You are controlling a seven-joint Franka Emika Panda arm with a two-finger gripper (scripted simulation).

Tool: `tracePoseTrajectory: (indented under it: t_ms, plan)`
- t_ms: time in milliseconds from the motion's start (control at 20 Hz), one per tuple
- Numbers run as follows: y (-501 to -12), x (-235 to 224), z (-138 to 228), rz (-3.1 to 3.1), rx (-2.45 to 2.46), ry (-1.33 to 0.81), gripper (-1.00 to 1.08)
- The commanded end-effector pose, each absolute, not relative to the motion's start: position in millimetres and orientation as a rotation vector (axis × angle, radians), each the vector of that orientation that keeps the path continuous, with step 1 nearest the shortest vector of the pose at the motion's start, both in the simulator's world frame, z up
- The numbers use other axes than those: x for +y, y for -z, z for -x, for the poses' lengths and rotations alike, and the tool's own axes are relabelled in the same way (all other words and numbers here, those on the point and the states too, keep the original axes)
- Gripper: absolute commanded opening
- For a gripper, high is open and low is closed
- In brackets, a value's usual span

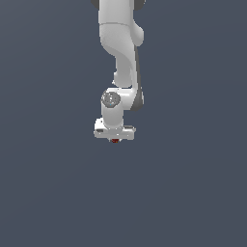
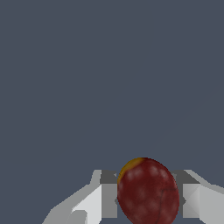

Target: Pick up the object and move it to a goal position.

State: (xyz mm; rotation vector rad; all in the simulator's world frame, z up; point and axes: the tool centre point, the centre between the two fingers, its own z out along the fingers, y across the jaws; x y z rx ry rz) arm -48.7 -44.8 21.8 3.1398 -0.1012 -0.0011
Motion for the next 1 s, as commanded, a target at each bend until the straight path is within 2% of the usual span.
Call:
tracePoseTrajectory:
  t_ms: [0,500,950]
  plan:
    - [-23,-53,64,-3.14,-0.101,0.0,-1.0]
    - [-24,-76,104,-3.14,-0.101,0.0,-1.0]
    - [-24,-80,107,-3.14,-0.101,0.0,-1.0]
